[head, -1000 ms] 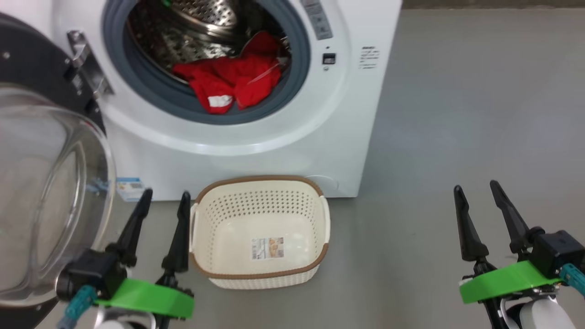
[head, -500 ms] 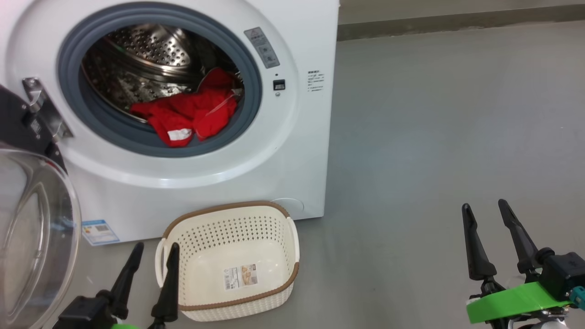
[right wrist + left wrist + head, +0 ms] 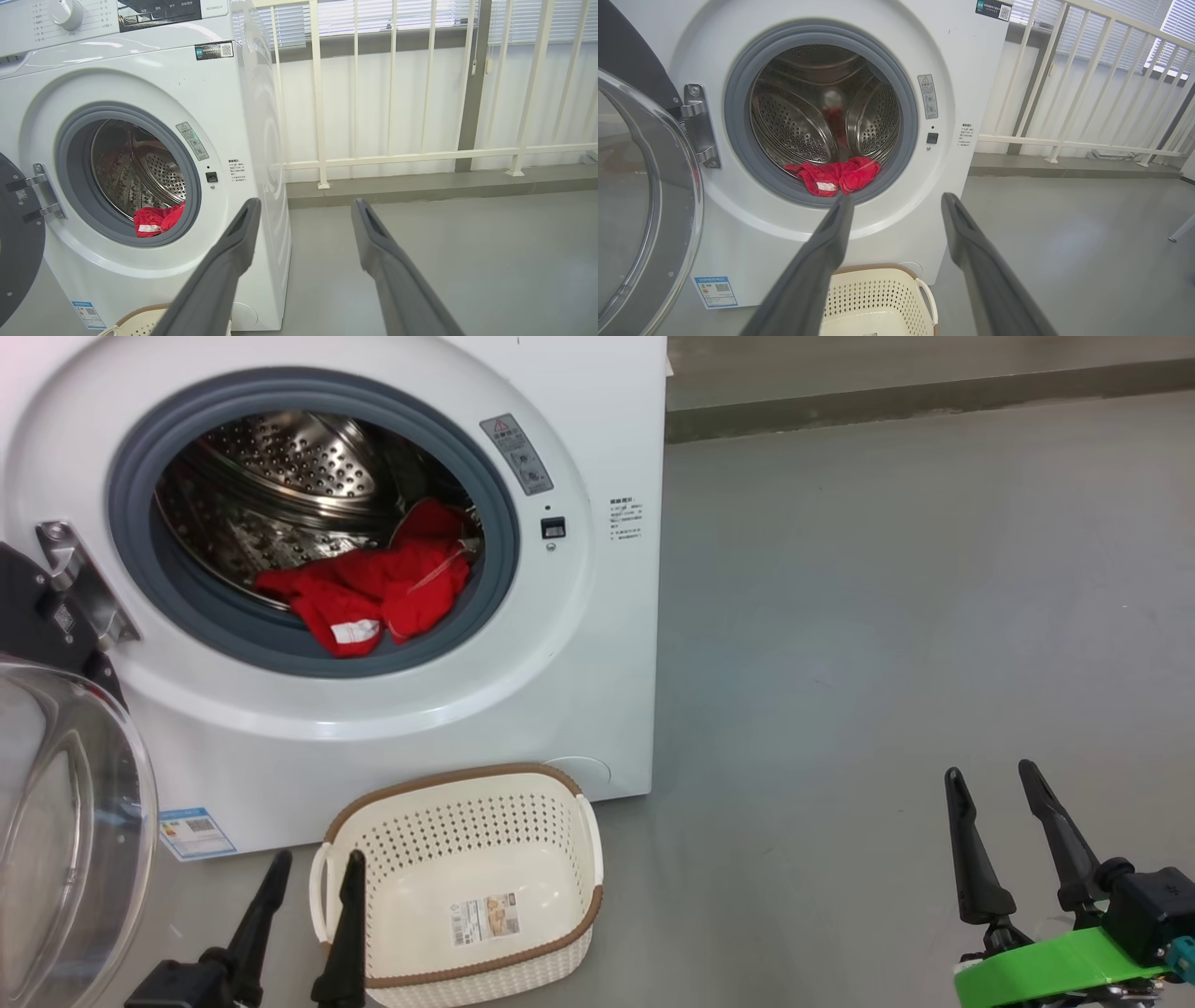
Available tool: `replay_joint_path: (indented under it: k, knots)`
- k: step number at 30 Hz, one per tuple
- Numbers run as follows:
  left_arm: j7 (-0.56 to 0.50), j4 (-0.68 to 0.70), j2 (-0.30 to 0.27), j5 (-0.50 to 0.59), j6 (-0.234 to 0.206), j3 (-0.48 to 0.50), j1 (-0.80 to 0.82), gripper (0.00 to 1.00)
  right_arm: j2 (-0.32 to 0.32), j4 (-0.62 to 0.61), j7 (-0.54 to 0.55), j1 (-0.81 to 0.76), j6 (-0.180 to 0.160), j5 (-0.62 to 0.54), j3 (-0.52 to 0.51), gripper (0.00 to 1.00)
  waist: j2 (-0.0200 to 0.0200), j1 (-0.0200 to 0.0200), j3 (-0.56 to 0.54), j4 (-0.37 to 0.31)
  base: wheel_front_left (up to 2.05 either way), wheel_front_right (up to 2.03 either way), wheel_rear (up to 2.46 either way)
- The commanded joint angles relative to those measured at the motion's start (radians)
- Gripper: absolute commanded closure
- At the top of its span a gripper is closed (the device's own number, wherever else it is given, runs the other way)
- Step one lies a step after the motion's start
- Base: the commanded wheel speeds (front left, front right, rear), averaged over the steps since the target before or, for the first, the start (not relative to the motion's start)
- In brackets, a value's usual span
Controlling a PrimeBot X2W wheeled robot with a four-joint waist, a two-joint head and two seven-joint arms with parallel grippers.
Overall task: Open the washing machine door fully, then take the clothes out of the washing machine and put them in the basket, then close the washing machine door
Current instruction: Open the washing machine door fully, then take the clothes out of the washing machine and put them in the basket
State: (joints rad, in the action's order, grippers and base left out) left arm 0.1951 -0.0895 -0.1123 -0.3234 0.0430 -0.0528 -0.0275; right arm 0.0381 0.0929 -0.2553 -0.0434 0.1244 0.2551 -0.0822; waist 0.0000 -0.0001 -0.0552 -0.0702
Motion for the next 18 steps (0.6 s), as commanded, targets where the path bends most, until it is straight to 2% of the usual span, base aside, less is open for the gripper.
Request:
replay_joint_path:
  k: [1,12,18]
  knots:
    - [0.004,0.030,-0.017,0.009,-0.007,0.030,0.013,0.00,0.012,-0.028,-0.006,0.007,0.006,0.008,0.021,0.00,0.0000,0.0001,-0.002,0.002,0.00,0.00,0.00]
    - [-0.009,0.045,-0.022,0.005,-0.015,0.018,0.014,0.00,0.012,-0.029,-0.006,0.007,0.006,0.010,0.022,0.00,0.0000,0.0001,-0.001,0.014,0.00,-0.01,0.01]
    - [-0.021,0.052,-0.019,0.002,-0.030,0.017,0.016,0.00,0.012,-0.027,-0.006,0.007,0.006,0.008,0.024,0.00,0.0000,0.0001,-0.001,0.017,0.50,-0.50,0.00]
